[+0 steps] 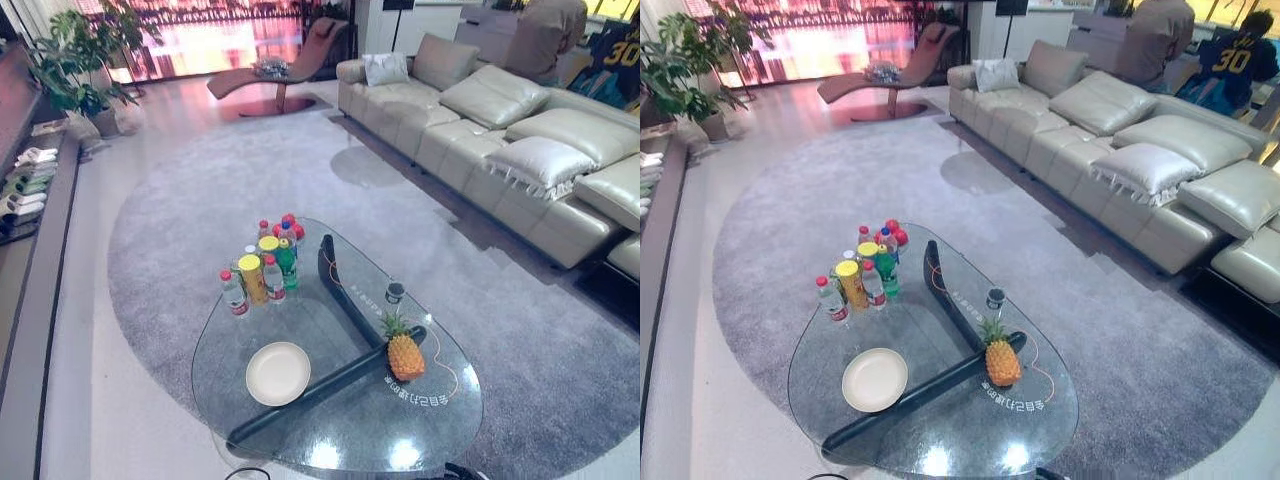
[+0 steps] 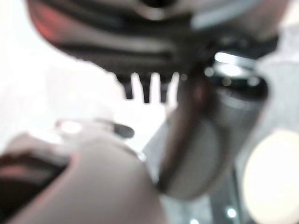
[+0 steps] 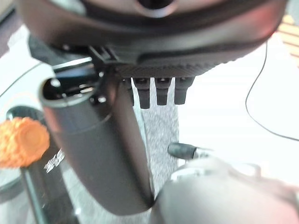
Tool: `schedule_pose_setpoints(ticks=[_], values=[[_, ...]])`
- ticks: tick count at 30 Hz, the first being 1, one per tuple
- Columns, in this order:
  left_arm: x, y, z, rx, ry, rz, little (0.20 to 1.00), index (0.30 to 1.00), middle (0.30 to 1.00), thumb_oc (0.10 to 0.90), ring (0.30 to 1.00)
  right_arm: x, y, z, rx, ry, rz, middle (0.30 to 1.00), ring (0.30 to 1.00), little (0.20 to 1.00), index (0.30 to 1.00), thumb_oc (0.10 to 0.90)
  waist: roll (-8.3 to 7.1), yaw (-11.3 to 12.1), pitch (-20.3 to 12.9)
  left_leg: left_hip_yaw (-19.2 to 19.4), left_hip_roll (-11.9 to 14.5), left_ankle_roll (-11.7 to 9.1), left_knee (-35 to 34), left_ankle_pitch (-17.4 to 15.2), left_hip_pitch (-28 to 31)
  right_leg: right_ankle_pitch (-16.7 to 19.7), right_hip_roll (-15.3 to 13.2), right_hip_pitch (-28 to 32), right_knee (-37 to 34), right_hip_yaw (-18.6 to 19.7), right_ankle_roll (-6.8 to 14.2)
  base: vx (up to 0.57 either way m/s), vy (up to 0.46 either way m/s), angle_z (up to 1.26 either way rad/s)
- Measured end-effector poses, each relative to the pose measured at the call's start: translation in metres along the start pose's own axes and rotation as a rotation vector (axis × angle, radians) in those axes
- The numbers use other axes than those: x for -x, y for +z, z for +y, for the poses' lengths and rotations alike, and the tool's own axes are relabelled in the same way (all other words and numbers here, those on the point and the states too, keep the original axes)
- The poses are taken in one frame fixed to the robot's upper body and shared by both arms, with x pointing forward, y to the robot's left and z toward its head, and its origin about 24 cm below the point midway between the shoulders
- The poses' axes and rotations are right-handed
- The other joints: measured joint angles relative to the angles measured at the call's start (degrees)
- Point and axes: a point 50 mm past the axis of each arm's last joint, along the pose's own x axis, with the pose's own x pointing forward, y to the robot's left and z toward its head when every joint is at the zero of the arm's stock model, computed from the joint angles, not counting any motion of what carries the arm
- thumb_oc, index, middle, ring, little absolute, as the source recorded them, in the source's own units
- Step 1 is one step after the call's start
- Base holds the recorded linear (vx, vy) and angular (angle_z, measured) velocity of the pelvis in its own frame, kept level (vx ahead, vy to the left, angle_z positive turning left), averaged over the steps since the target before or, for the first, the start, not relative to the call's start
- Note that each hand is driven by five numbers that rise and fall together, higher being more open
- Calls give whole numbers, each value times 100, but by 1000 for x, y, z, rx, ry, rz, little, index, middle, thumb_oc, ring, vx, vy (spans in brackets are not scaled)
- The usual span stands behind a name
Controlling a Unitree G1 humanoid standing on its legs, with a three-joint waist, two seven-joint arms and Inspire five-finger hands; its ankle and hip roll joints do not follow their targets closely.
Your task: Pick up the fruit to the plate
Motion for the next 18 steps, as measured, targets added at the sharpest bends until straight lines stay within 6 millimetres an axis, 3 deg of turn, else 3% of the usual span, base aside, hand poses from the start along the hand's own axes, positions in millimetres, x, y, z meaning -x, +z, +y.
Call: schedule_pose_setpoints(ticks=[4,9,18], values=[[-1,25,-9,4,-22,-57,900,900,900,800,900,-3,29,-3,-46,-56,-78,900,900,900,900,800,-35,-3,462,-2,3,0,210,13,-418,92,-6,-315,32,8,-24,-165,-51,-1],[-1,56,-26,-6,-73,-146,900,900,900,800,900,-3,85,-13,-153,-135,-269,900,900,900,900,800,-100,17,992,-40,26,-25,329,47,-656,171,47,-483,25,0,-51,-78,-67,3],[3,78,-21,-2,-94,-230,900,900,900,800,900,30,191,-37,-342,-224,-684,900,900,900,900,800,-161,52,1616,-77,51,-44,610,34,-1154,246,55,-876,141,-37,-74,-68,-14,3]])
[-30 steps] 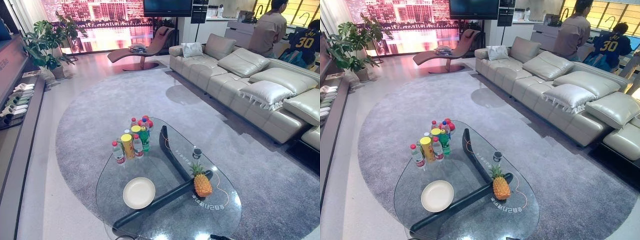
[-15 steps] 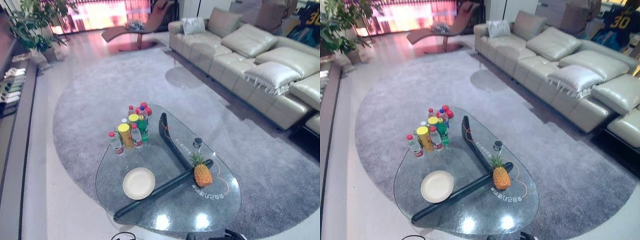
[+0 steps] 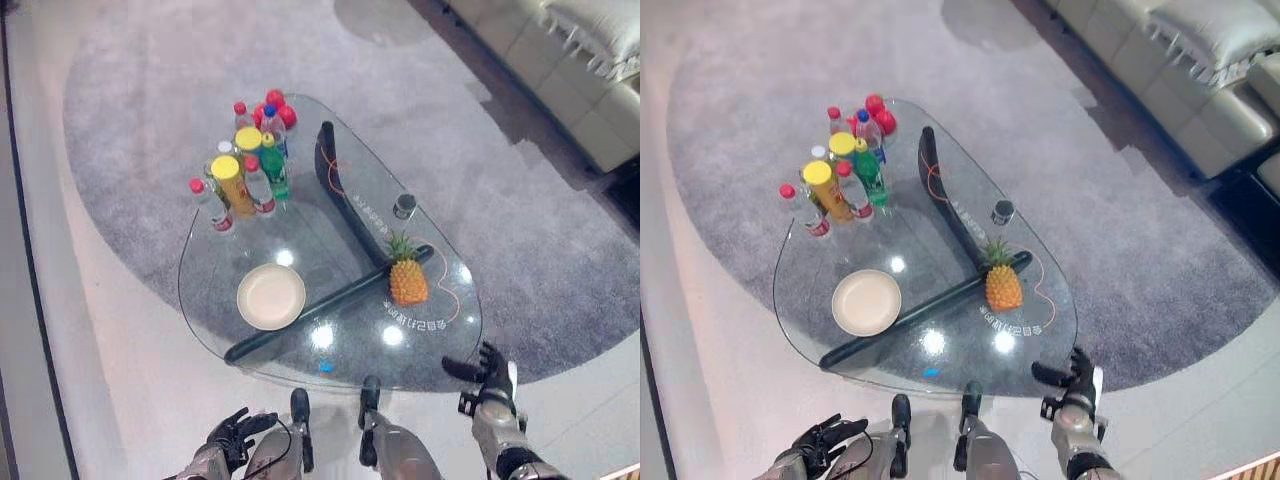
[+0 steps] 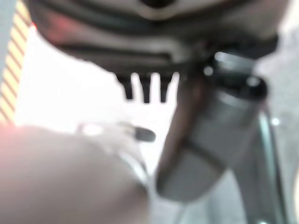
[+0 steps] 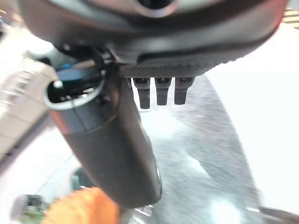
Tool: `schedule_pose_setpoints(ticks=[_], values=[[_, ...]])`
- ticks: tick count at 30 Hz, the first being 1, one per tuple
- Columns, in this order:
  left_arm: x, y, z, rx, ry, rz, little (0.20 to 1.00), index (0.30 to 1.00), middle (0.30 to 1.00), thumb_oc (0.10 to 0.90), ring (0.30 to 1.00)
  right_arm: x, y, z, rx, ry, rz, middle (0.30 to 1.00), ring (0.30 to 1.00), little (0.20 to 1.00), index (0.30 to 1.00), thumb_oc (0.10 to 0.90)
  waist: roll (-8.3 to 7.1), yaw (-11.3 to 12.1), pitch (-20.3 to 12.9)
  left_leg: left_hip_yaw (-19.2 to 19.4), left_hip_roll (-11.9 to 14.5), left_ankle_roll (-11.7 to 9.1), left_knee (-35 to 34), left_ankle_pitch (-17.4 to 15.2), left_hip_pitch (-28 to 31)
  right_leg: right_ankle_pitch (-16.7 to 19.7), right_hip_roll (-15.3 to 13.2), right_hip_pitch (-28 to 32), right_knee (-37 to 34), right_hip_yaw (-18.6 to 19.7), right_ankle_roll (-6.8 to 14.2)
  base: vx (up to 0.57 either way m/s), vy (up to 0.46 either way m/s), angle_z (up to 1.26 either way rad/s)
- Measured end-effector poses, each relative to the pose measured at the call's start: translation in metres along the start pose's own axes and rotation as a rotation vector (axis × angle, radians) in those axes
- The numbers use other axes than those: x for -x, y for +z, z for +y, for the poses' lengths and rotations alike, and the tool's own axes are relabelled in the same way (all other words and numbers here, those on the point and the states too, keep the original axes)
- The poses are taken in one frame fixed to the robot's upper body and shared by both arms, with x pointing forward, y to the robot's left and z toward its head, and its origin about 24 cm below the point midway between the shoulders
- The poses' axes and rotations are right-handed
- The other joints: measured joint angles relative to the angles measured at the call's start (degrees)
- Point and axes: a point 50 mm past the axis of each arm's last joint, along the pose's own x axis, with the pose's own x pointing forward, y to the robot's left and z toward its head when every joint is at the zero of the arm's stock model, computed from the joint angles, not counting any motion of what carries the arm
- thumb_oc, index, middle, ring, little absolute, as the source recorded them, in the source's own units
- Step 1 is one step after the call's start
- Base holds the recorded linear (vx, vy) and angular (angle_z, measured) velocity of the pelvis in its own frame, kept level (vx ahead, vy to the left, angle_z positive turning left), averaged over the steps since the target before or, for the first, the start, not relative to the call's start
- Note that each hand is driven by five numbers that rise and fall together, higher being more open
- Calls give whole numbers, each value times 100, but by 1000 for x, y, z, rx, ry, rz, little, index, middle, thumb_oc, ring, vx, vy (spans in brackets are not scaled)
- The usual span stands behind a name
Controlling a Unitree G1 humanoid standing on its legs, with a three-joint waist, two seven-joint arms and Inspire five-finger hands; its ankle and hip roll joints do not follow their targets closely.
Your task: Pick up the fruit to the plate
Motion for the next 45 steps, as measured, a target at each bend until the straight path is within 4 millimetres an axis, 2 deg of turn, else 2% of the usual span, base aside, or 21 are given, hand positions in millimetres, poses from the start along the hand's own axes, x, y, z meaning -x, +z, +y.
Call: schedule_pose_setpoints(ticks=[2,5,9,15,18,25,31,45], values=[[0,7,5,4,4,-24,900,900,900,800,900,-6,31,1,-43,-19,-100,900,900,900,900,800,19,9,263,3,-5,3,42,-2,-26,23,-10,-14,9,4,2,-88,36,-1],[1,16,11,17,3,-60,900,900,900,800,900,-10,66,8,-96,-36,-207,900,900,900,900,800,22,-17,408,12,-10,12,161,-7,-286,27,-22,-279,129,9,0,-77,40,-1],[0,32,3,16,-38,-120,900,900,900,800,900,-14,105,16,-141,-41,-306,900,900,900,900,800,91,31,604,36,-38,28,298,-17,-562,31,-45,-582,296,19,-5,-65,69,-3],[1,53,-17,34,-128,-208,900,900,900,800,900,-14,136,22,-183,-36,-382,900,900,900,900,800,127,121,731,39,-44,40,475,-16,-921,40,-76,-926,448,22,-18,-23,43,0],[1,62,-24,32,-147,-232,900,900,900,800,900,-15,158,23,-204,-31,-438,900,900,900,900,800,134,129,757,37,-56,55,594,-8,-1259,39,-106,-1273,594,24,-20,0,0,0],[1,66,-30,50,-154,-239,900,900,900,800,900,-8,199,32,-277,11,-524,900,900,900,900,800,136,177,771,14,-64,79,716,10,-1687,47,-122,-1690,706,23,-38,42,22,2],[3,71,-37,65,-180,-254,900,900,900,800,900,-3,218,40,-277,41,-544,900,900,900,900,800,134,300,772,-27,-67,85,823,17,-2001,19,-140,-2006,852,6,-64,36,15,3],[5,76,-46,74,-204,-271,900,900,900,800,900,-6,222,48,-152,52,-496,900,900,900,900,800,130,428,775,-203,-104,92,988,51,-2453,-108,-225,-2450,1187,-152,-84,13,21,6]])
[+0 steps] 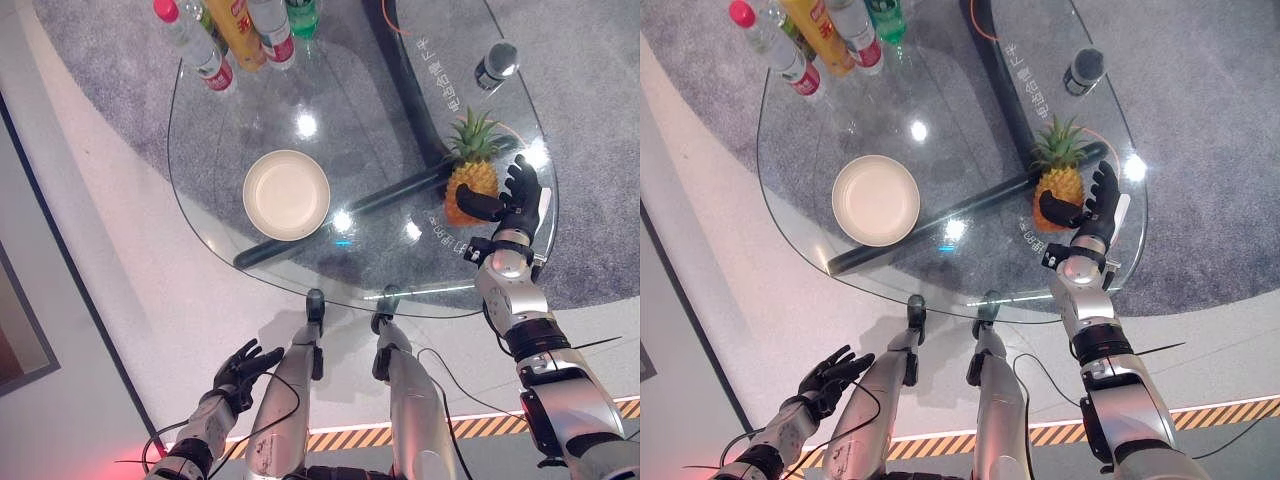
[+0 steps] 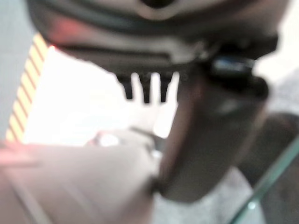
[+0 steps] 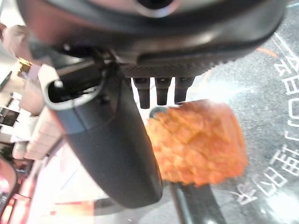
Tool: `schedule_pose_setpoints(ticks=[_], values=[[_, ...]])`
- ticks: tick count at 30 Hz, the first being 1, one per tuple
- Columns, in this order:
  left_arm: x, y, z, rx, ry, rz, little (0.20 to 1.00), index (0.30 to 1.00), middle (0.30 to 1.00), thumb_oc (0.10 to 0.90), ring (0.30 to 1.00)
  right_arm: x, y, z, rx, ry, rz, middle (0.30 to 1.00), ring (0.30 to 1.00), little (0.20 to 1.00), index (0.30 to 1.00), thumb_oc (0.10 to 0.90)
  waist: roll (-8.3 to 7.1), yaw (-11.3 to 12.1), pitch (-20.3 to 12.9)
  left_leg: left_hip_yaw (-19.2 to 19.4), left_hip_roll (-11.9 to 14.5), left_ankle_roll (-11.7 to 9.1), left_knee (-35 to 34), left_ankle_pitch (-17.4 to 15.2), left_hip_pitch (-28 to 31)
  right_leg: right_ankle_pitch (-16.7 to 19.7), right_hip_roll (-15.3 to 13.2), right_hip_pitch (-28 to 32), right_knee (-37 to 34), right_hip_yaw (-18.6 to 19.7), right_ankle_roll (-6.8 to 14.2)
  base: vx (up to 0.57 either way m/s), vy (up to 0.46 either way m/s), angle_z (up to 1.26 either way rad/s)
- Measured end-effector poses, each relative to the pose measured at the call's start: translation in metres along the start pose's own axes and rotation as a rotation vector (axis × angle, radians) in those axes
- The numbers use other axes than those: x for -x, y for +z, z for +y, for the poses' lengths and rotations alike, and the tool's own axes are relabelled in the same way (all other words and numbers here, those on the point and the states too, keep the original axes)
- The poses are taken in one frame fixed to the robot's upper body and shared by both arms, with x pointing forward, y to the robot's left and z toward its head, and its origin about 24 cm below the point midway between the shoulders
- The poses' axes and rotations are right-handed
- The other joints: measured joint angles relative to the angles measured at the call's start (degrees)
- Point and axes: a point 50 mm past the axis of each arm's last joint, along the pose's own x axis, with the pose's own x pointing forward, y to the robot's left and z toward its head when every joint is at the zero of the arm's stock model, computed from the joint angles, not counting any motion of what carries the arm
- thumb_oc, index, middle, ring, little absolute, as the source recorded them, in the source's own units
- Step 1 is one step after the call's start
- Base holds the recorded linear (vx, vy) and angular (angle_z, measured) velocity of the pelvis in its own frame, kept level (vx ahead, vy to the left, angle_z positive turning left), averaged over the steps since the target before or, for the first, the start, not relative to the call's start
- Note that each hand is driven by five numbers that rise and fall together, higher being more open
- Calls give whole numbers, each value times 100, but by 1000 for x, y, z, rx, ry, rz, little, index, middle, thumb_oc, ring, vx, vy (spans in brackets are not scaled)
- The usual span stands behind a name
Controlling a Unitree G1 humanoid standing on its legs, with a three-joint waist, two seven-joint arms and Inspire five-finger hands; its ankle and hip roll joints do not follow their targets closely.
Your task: Pick up the fruit to the plate
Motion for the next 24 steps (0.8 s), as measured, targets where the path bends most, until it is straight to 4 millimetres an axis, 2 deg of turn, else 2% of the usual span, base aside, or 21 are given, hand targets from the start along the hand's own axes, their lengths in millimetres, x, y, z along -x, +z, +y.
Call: schedule_pose_setpoints(ticks=[8,16,24], values=[[-1,2,-1,5,-2,-8,900,900,900,800,900,-6,-1,0,71,-67,55,900,900,900,900,800,-6,4,0,-64,-25,16,105,12,-191,-24,-44,-172,121,-20,6,-2,22,4],[-1,5,-2,19,-8,-26,900,900,900,800,900,-10,11,11,130,-45,33,900,900,900,900,800,-9,3,-1,-92,-57,36,288,22,-484,-47,-109,-441,321,-37,10,0,10,3],[-1,10,-5,-2,-27,-39,900,900,900,800,900,-18,19,6,170,-74,59,900,900,900,900,800,-10,12,-1,-213,-87,43,388,29,-686,-64,-166,-579,414,-145,7,11,17,7]])
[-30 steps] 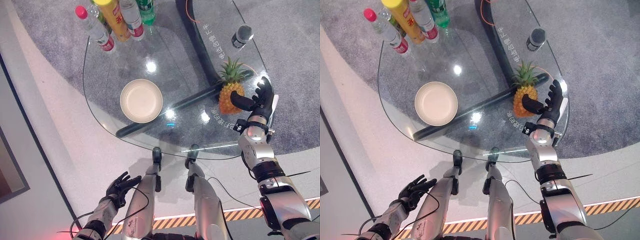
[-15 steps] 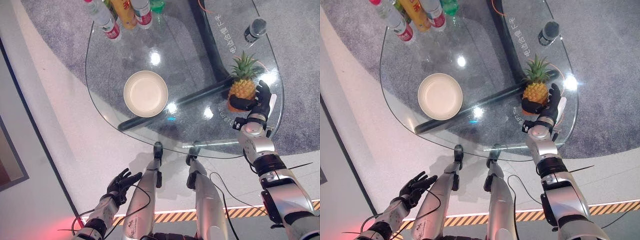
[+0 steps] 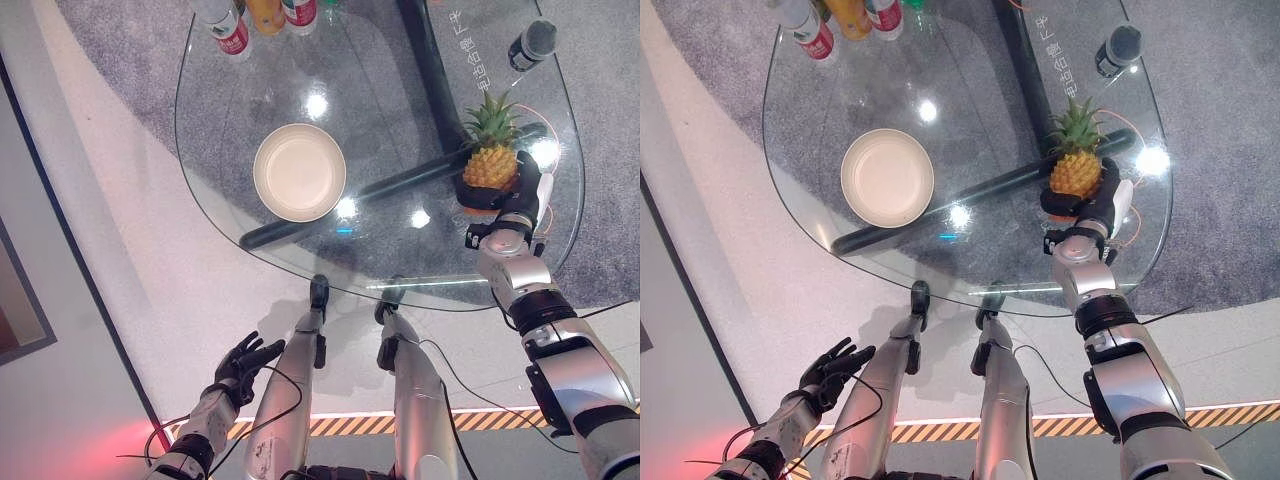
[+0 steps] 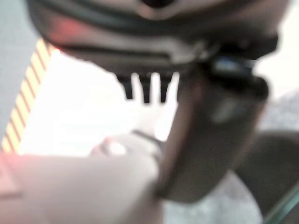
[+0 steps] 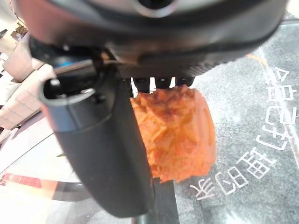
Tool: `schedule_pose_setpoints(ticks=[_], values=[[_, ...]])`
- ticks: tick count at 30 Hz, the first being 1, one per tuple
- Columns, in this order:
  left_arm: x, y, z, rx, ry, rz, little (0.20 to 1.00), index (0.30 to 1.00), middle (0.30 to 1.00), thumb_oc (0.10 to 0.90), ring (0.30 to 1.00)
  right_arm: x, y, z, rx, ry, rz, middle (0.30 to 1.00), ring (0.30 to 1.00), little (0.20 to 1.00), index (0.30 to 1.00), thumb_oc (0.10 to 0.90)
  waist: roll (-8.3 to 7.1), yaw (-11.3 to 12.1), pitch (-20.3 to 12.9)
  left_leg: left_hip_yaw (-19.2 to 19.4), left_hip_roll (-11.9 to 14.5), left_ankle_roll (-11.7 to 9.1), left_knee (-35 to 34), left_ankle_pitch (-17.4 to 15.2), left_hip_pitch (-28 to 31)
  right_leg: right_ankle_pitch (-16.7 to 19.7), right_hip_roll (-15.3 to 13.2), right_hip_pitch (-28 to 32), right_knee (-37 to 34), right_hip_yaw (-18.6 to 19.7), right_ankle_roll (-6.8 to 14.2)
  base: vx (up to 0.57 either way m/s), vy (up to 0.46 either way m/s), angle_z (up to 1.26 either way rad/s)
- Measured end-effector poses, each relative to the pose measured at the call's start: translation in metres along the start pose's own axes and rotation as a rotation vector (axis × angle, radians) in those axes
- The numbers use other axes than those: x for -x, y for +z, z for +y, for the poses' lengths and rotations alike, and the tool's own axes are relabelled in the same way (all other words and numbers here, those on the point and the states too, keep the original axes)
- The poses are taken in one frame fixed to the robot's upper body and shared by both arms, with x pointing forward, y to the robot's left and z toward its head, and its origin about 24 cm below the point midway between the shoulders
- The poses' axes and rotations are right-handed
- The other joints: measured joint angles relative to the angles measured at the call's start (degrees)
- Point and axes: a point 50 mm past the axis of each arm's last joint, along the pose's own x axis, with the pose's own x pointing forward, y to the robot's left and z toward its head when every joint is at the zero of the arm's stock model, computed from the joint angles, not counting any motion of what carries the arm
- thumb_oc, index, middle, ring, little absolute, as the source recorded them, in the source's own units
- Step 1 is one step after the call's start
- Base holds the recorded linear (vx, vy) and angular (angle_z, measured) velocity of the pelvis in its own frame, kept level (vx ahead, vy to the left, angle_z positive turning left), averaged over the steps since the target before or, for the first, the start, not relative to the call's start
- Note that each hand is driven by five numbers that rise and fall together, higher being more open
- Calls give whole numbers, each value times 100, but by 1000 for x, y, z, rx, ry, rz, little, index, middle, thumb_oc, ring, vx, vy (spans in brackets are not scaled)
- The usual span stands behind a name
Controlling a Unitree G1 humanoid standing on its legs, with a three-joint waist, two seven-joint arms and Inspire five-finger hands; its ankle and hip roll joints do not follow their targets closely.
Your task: Pick up the fruit to the plate
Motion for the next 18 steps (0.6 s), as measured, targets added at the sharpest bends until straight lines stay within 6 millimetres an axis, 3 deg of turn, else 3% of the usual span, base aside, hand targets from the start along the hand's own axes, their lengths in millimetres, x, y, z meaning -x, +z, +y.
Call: schedule_pose_setpoints(ticks=[11,12,13,14,18], values=[[0,3,-1,-12,-17,-9,900,900,900,800,900,-9,7,-6,-37,-23,93,900,900,900,900,800,-2,16,-1,0,-20,-14,34,3,-93,-13,-33,-128,108,3,-8,0,0,0],[0,3,-2,-12,-18,-10,900,900,900,800,900,-10,8,-7,-44,-19,101,827,827,815,827,715,-2,14,-1,-1,-18,-15,45,3,-108,-12,-32,-140,115,3,-8,0,0,0],[0,4,-2,-12,-19,-12,900,900,900,800,900,-11,9,-9,-50,-14,107,364,364,274,364,174,-1,13,-2,-6,-17,-16,65,3,-132,-12,-30,-152,121,4,-9,0,0,0],[0,4,-2,-12,-19,-13,900,900,900,800,900,-11,9,-9,-51,-11,110,300,300,200,300,100,-1,13,-2,-10,-11,-16,74,2,-141,-11,-29,-154,122,2,-10,0,0,0],[0,4,-2,2,-23,-16,900,900,900,800,900,-16,13,-13,-47,-5,122,300,300,200,300,100,-3,25,-3,-13,3,-22,109,3,-170,-14,-29,-167,132,1,-14,0,0,0]])
